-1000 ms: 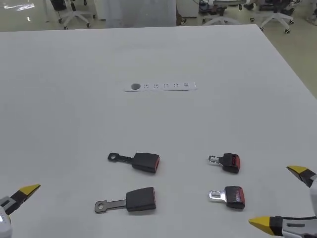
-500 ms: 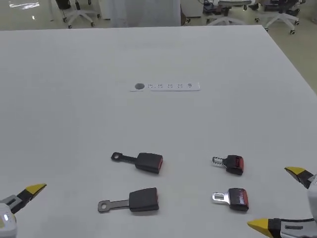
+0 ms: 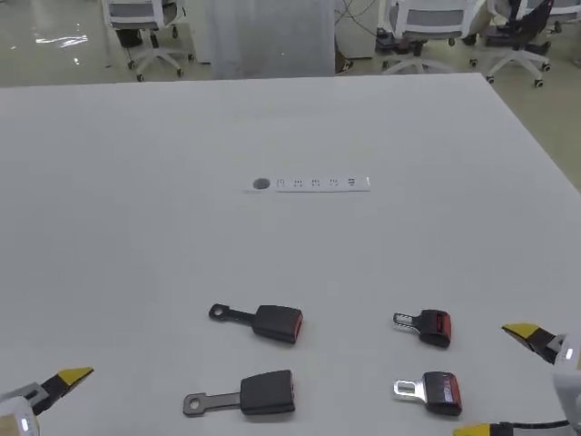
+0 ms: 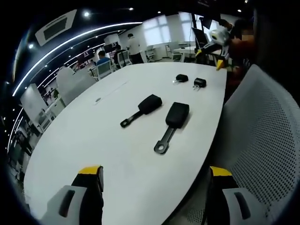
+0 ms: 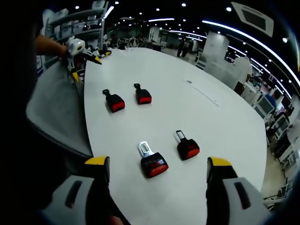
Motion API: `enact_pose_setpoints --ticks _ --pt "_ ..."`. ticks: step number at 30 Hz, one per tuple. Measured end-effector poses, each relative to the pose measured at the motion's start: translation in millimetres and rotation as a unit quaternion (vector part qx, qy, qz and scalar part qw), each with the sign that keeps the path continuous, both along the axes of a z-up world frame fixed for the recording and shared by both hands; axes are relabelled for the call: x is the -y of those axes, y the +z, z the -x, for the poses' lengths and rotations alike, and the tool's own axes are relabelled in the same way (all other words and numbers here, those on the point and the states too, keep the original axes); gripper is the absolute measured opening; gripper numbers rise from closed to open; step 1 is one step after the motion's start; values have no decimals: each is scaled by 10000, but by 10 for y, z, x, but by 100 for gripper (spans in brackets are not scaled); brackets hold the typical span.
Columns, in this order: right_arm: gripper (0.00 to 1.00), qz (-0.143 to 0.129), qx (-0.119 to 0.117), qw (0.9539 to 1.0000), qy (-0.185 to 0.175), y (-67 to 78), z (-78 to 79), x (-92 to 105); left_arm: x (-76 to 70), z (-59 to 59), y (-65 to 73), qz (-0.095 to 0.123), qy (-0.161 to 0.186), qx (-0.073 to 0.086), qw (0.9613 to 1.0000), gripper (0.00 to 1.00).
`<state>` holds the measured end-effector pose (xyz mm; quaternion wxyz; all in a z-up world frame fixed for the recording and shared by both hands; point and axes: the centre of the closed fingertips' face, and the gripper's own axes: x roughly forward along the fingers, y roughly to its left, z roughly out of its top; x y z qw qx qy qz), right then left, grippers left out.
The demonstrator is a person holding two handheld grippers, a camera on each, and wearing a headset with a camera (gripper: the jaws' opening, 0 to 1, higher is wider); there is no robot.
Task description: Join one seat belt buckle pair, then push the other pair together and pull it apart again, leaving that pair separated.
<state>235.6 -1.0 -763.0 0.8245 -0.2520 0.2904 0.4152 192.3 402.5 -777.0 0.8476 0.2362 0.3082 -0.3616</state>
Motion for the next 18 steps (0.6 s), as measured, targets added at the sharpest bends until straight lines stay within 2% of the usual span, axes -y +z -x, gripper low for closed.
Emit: enact_pose_setpoints --ticks 2,3,5,7,8,10,14,15,18 --pt "81 14 -93 9999 54 -21 23 -12 36 -30 14 -18 -27 -2 10000 92" --pt "80 20 -118 9999 107 -31 36 -27 67 -25 11 2 -44 -73 10000 91" --pt "78 52 -73 9998 204 -35 45 -54 123 -27 32 -1 -103 -82 9999 89" --pt "76 35 -110 9996 249 -35 60 -74 126 -9 13 -15 -103 -215 9997 85" --pt "74 39 -120 9995 282 -30 66 -86 121 -7 8 -53 -105 -233 9997 84" --pt "71 87 -152 9993 323 -42 71 -91 131 13 21 -152 -254 -185 9994 84" --pt "69 74 -250 9990 362 -47 80 -124 176 7 51 -284 -356 -190 9988 84" --pt "68 73 -249 9990 377 -45 81 -135 209 12 65 -308 -387 -232 9985 82" --pt "67 64 -271 9986 461 -47 76 -185 275 -1 109 -375 -486 -205 9979 78"
